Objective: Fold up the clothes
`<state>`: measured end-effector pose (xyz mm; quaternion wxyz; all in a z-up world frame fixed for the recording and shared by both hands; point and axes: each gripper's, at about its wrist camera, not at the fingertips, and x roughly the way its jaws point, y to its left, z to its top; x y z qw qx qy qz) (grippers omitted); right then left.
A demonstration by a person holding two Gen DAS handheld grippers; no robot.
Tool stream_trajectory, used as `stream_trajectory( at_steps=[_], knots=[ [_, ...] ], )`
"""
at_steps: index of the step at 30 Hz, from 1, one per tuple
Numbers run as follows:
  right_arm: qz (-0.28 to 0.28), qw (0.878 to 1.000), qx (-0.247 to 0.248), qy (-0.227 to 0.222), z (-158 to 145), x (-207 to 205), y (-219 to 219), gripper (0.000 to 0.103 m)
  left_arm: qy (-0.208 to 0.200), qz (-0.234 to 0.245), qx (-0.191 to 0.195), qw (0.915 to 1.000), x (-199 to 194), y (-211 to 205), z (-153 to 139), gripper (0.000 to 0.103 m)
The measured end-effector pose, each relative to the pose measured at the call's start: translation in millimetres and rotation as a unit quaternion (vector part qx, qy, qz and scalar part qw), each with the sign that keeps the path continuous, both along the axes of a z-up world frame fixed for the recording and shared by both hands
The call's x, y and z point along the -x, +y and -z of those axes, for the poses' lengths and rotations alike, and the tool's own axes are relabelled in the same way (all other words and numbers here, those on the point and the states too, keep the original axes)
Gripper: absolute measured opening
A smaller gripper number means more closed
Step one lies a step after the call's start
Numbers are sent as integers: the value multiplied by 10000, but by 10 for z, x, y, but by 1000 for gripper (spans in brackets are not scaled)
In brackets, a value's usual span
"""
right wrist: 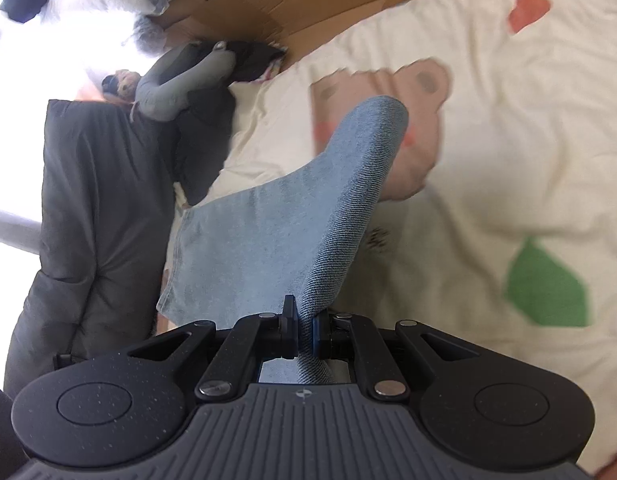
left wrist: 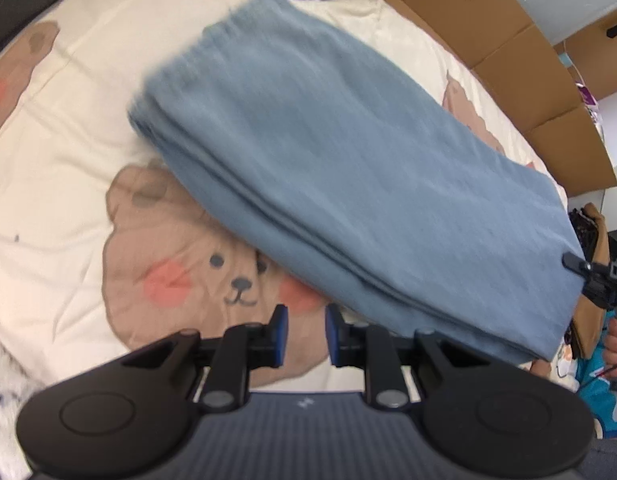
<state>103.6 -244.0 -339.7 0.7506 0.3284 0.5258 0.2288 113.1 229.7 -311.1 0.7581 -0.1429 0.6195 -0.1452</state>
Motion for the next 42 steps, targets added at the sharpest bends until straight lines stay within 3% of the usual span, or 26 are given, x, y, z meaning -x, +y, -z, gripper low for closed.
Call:
stream_trajectory(
  at_steps=[7,18,27,30,34,35,38,42],
  knots=[
    [18,9998,189,25,-123,-87,-398,4,-254,89,17,9996,-347,-214,-150,20],
    [165,9984,522,101,-215,-321,-1124,4,-462,301,160,9983,-544,-459,-319,20],
    [44,9943,871,615,281,-499,-1388,5,-448,438,-38,9980,-516,-489,-347,21],
    [9,9911,1073,789,367,-567,-1404,12,-454,510,-146,9976,-526,-475,-376,23],
    [-151,9868,1237,1031,376,-589,-1431,14,-515,640,-286,9962,-586,-500,-434,25],
    [-187,9864,1236,1067,369,-582,-1440,19,-547,697,-314,9956,-612,-529,-455,25],
    [-98,9885,1087,1045,358,-504,-1506,36,-660,849,-376,9935,-697,-648,-530,27],
    [186,9939,779,755,441,-326,-1625,37,-739,936,-392,9921,-806,-851,-586,30]
  ],
)
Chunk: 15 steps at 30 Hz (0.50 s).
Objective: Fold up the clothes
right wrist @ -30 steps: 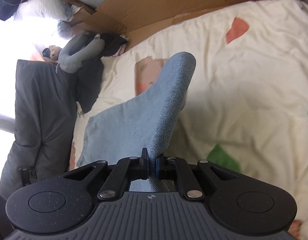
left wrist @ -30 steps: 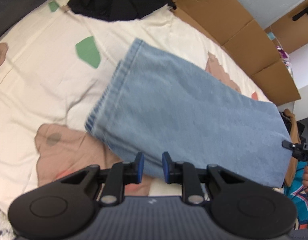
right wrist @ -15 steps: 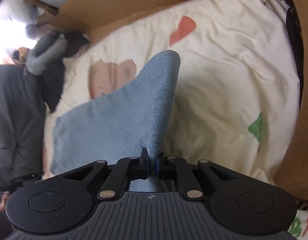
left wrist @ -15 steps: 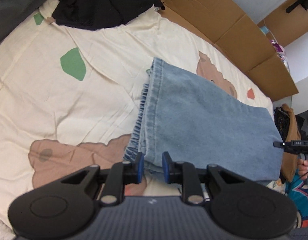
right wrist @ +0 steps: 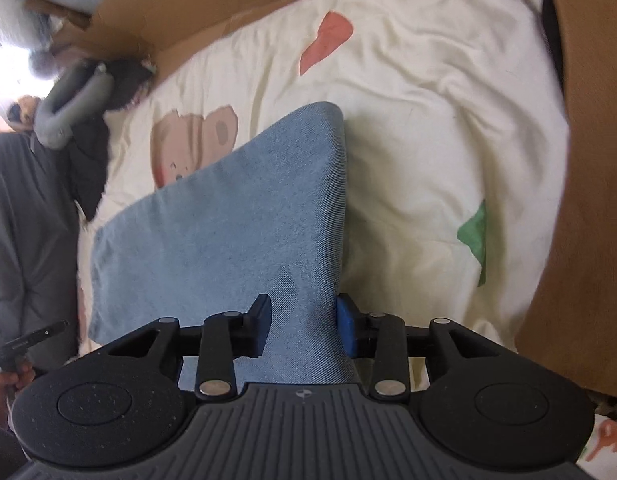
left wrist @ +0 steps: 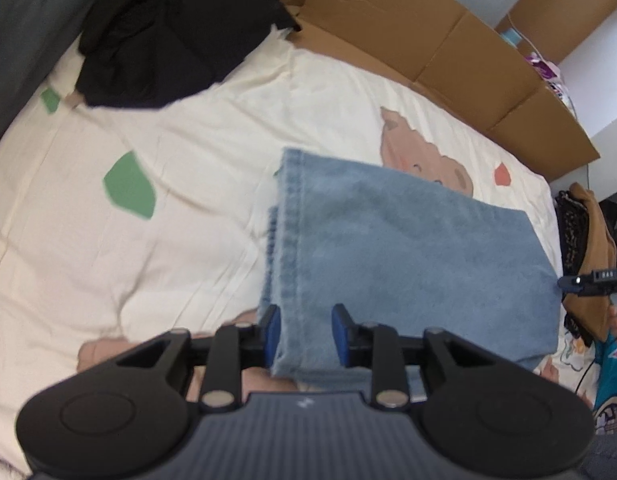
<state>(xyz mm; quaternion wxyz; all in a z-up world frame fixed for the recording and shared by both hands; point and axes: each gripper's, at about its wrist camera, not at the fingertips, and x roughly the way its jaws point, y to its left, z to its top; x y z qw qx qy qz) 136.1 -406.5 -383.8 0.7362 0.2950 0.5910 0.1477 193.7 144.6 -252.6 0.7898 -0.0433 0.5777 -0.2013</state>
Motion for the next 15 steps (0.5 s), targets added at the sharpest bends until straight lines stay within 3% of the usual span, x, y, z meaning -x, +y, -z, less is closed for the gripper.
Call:
stream_trajectory(
  at_steps=[2,6,12,15],
  knots=[
    [152,9997,-116,-175,69,95,-62,46,5,19,15,10000,-45,-101,-13,30],
    [509,9978,-376,-211,329,337,-202,47,42,271,-51,9996,-126,-346,18,31],
    [535,9955,-686,-387,602,719,-211,47,92,696,-106,9975,-309,-790,156,32],
    [735,9933,-716,-534,654,860,-206,47,37,800,4,9968,-397,-983,218,38]
  ],
)
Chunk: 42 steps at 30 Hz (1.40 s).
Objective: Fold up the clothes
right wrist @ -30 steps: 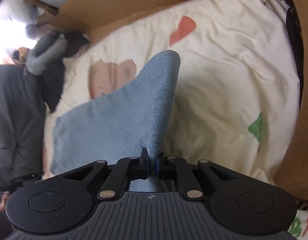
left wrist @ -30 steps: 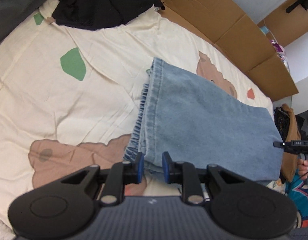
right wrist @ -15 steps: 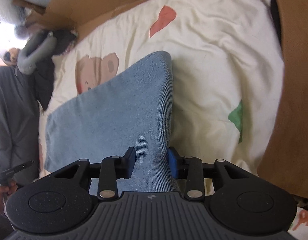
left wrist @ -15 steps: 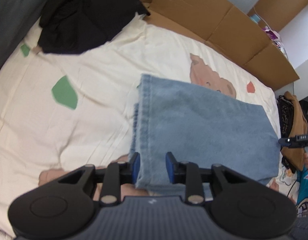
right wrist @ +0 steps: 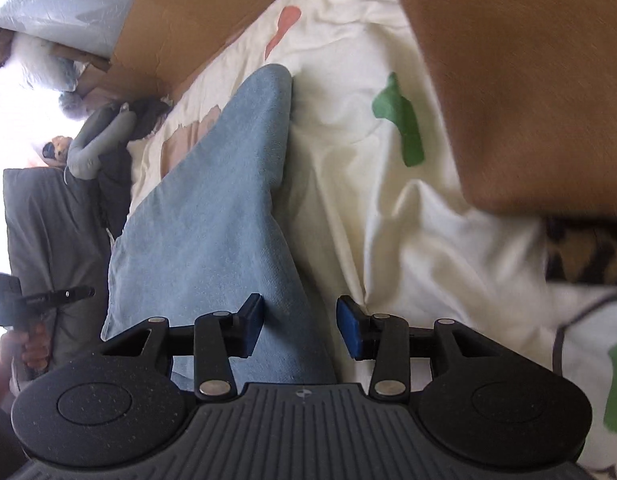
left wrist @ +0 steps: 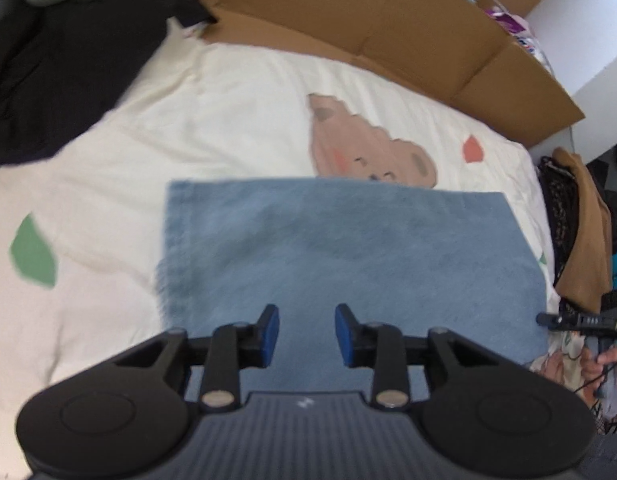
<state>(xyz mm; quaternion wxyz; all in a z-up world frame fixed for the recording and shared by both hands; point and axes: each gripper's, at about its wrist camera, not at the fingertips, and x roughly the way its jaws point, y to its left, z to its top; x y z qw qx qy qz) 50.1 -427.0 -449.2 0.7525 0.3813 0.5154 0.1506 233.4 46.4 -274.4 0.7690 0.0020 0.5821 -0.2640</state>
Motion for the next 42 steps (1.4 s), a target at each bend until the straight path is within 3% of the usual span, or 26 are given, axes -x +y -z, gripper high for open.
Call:
stream_trajectory(
  at_steps=[4,11,16,24,29,34,38,39,40,41,42],
  knots=[
    [258,9996,-34,-53,28,94,74,47,71,11,150,9999,-45,-229,152,38],
    [-224,9996,-29,-185,28,147,159,62,304,541,94,9980,93,-422,313,38],
    [-253,9975,-633,169,70,151,31,59,432,325,132,9985,115,-307,393,38],
    [-252,9861,-1638,128,-24,215,-44,54,503,239,137,9984,98,-287,410,38],
    [-131,9892,-1417,349,160,122,50,54,504,274,131,9983,86,-329,409,38],
    [343,9832,-1763,336,336,57,58,54,513,334,187,9979,92,-348,409,38],
    [328,9804,-1910,364,412,-30,131,54,566,323,216,9976,83,-358,440,38],
    [270,9814,-1865,372,418,-50,161,53,589,316,231,9975,85,-364,448,38],
    [216,9827,-1799,384,423,-68,190,46,635,309,249,9972,88,-372,461,38],
    [175,9847,-1683,418,428,-82,218,28,689,290,243,9969,92,-386,476,37],
    [142,9862,-1580,467,439,-86,238,19,743,266,228,9966,96,-401,492,36]
  ],
)
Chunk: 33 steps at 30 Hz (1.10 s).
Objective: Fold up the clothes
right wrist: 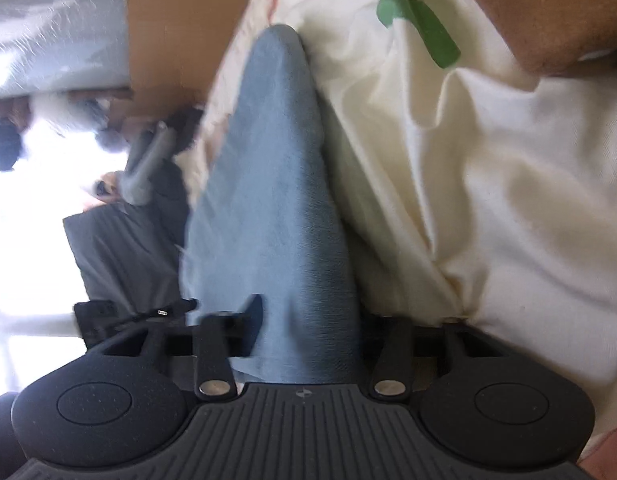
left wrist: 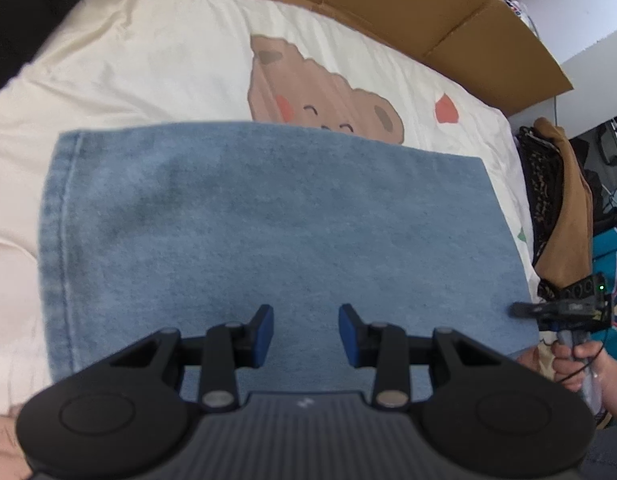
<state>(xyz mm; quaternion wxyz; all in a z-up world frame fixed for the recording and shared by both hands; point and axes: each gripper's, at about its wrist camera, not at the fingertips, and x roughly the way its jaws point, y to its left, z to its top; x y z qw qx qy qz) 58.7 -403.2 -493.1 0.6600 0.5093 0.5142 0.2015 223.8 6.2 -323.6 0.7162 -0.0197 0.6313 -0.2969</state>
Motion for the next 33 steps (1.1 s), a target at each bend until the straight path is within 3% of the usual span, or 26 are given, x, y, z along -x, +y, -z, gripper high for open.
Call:
stream_trajectory(
  at_steps=[2,4,8,10,12,17,25,33],
  knots=[
    [-18,10000,59,-38,-4,20,15,10,110,2,-27,9999,22,-45,28,36],
    [-7,9999,54,-115,-41,37,23,8,212,127,-27,9997,66,-110,53,33],
    [-43,9995,148,-277,-191,55,12,8,360,543,-65,9979,194,-286,103,30],
    [-60,9992,255,-295,-274,61,17,8,474,699,-76,9964,258,-378,156,18],
    [-81,9989,356,-309,-369,58,38,8,560,854,-145,9947,311,-470,215,13],
    [-23,9991,308,-302,-526,42,73,8,753,1155,-279,9901,419,-642,345,9],
    [-7,9993,372,-85,-452,58,55,8,778,1341,-476,9868,367,-816,480,3],
    [-68,9986,523,-31,-438,76,67,11,248,1237,-581,9903,-35,-963,455,2]
  ],
)
